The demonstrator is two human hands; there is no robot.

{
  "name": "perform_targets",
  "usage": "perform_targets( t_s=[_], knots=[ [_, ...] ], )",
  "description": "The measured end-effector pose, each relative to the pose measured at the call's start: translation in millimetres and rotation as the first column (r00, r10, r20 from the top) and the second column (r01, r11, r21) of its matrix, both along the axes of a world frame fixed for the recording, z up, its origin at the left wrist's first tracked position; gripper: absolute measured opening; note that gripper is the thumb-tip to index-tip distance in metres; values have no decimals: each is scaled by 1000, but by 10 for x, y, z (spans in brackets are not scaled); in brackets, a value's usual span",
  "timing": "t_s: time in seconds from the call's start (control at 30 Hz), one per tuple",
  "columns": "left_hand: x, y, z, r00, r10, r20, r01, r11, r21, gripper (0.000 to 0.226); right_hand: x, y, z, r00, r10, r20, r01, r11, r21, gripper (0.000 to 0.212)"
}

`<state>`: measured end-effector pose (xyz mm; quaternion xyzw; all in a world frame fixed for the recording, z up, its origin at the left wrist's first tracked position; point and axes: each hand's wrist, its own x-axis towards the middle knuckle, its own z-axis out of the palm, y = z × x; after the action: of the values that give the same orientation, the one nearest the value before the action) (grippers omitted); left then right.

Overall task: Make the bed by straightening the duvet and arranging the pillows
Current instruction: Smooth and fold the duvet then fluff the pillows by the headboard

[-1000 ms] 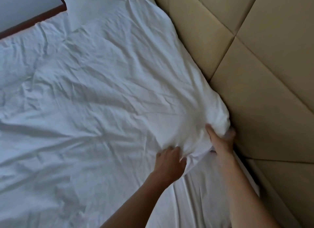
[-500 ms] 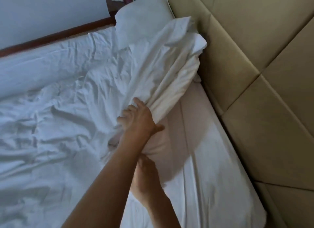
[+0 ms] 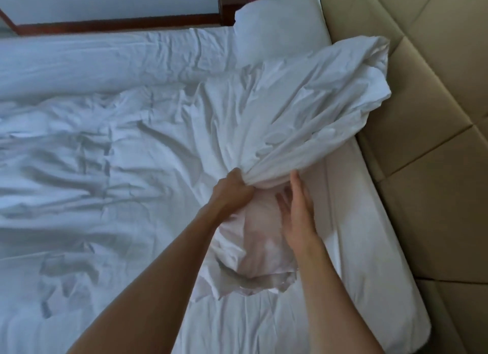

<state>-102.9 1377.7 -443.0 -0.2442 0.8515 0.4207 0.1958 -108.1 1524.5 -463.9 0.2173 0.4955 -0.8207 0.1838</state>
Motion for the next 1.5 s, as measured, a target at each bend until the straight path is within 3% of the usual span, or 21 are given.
perform_targets(
  t_s=[0.1,0.17,0.27,0.33,0.43,0.53,0.6,0.67,0.73,0.83,0.93,1.0,1.07,1.13,1.17,1.23,1.27,1.33,1.4,1.43,1.5],
  knots=[
    [379,-403,77,994,103,-44,-90,967,238,52,-175,-704,190,998,24,-56,-19,997,77,78],
    [595,-859,163,960,269,-75,-208,868,451,50,-145,-1403,333,991,46,-129,-15,972,235,62],
    [985,-1771,310,885,466,-7,-354,681,641,28,30,-2596,469,925,298,-237,-174,885,431,28],
    [1313,-2540,248,867,497,48,-410,653,637,33,254,-3392,449,796,566,-213,-375,738,561,28],
    [1888,-3661,-103,838,535,110,-496,661,562,45,680,-4378,275,477,871,-116,-526,389,757,43],
    [2322,-4497,-459,798,591,119,-575,687,444,35,1057,-4807,-7,188,982,29,-451,60,890,52],
    [2499,-4810,-655,775,625,90,-601,687,409,27,1231,-4714,-219,105,980,169,-200,-146,969,60],
    [2630,-4916,-832,743,665,78,-633,659,406,31,1360,-4447,-426,136,973,186,28,-192,981,63],
    [2755,-4828,-1011,753,649,108,-630,663,405,43,1492,-4168,-584,194,967,168,142,-197,970,67],
    [2910,-4603,-1146,828,531,182,-559,747,360,63,1666,-3864,-717,373,913,166,237,-267,934,76],
    [2791,-4471,-1016,868,495,52,-480,805,349,58,1689,-3583,-742,619,774,131,160,-288,944,81],
    [2589,-4386,-745,886,441,-144,-413,891,187,53,1663,-3388,-753,735,657,169,10,-260,966,87],
    [2346,-4198,-373,909,255,-329,-287,957,-50,39,1695,-3251,-805,790,564,241,-137,-221,966,89],
    [2144,-3953,43,888,22,-460,-151,958,-244,20,1783,-3224,-901,811,526,255,-202,-157,967,80],
    [2082,-3833,237,849,-82,-523,-85,954,-288,21,1823,-3237,-944,822,515,243,-204,-132,970,74],
    [2043,-3761,325,768,-193,-611,40,966,-255,11,1864,-3260,-977,830,499,250,-209,-139,968,69],
    [2074,-3840,186,763,-172,-623,31,972,-231,13,1866,-3242,-973,822,502,269,-225,-148,963,72],
    [2318,-4140,-299,887,-14,-461,-100,970,-222,36,1875,-3135,-954,771,548,326,-261,-195,946,86],
    [2752,-4425,-846,972,205,-112,-229,932,-282,45,1898,-3009,-935,668,630,395,-268,-292,918,100],
    [2983,-4487,-1041,952,304,30,-287,925,-250,55,1900,-2965,-930,608,663,436,-281,-334,900,106],
    [3252,-4456,-1313,917,379,123,-365,923,-124,89,1864,-2914,-926,489,698,523,-342,-399,851,115]
  ],
)
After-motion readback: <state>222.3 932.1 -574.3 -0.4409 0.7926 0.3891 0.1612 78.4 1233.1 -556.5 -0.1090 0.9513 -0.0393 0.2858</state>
